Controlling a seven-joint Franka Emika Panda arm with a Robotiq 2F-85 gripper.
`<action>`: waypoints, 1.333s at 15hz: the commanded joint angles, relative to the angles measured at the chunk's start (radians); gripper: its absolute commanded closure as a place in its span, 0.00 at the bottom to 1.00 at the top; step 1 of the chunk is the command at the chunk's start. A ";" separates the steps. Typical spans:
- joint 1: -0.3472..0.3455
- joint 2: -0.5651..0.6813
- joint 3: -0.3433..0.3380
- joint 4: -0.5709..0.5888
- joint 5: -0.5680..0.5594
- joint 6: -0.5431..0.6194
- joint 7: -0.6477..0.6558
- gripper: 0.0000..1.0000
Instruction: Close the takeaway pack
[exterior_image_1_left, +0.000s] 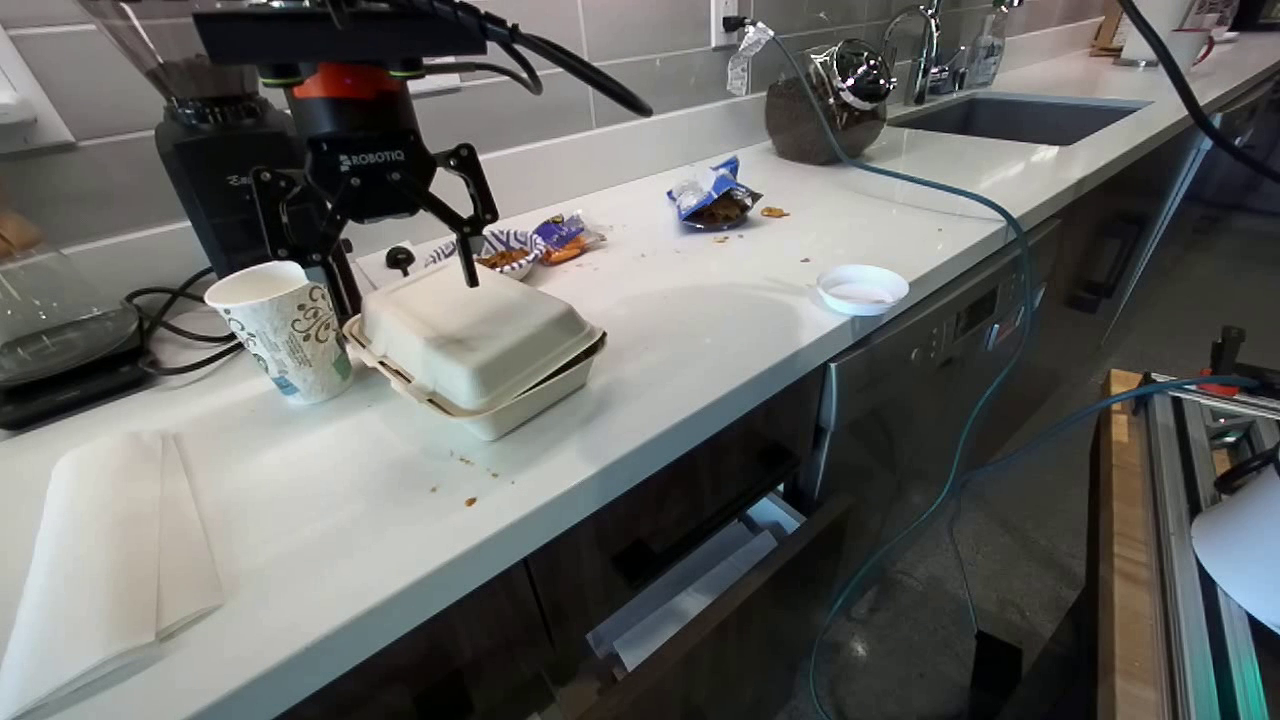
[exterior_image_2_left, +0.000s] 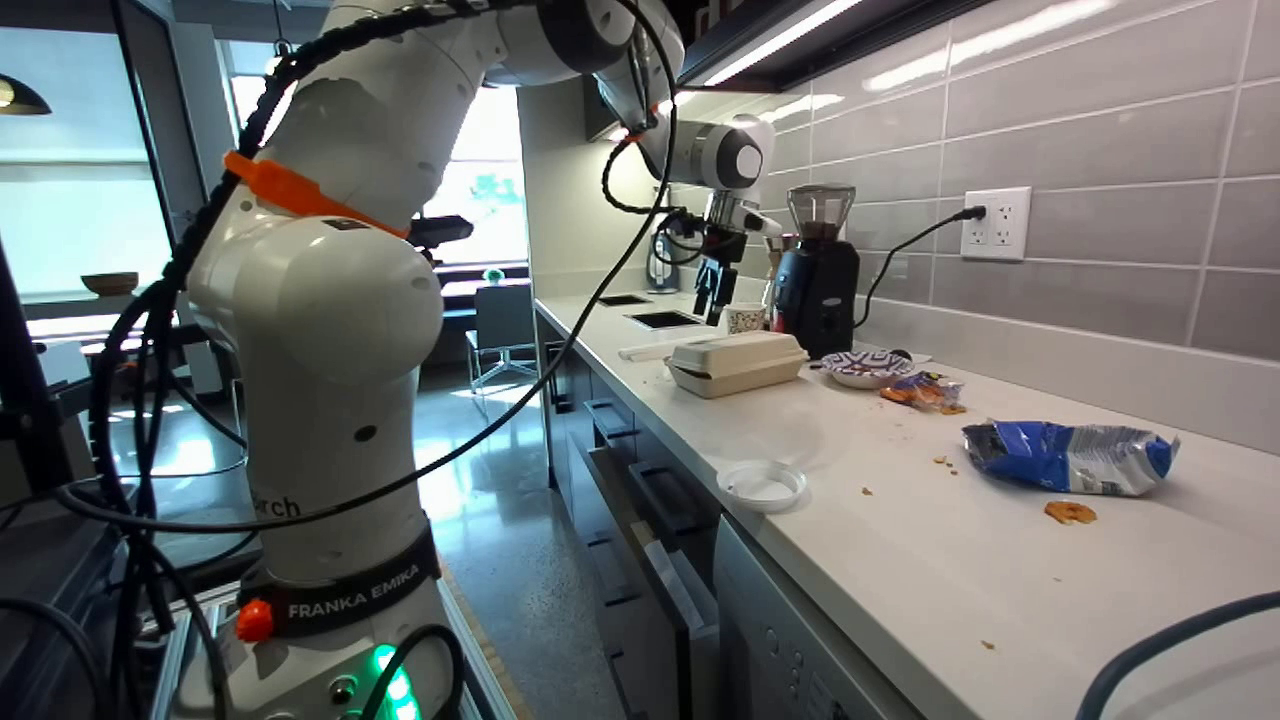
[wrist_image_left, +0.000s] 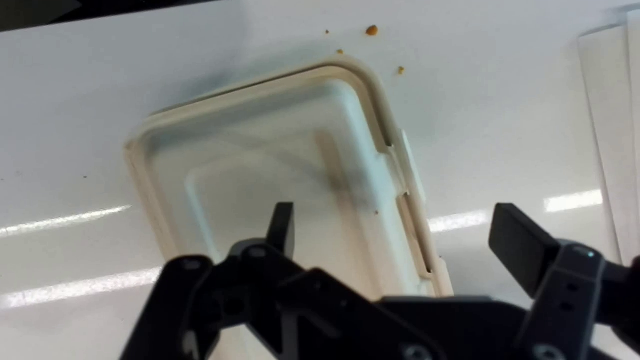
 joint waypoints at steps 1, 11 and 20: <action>0.002 0.001 -0.009 0.014 0.005 -0.025 -0.003 0.00; -0.020 -0.084 -0.055 -0.016 -0.110 0.001 -0.149 0.00; -0.027 -0.127 -0.058 0.012 -0.147 -0.025 -0.237 0.00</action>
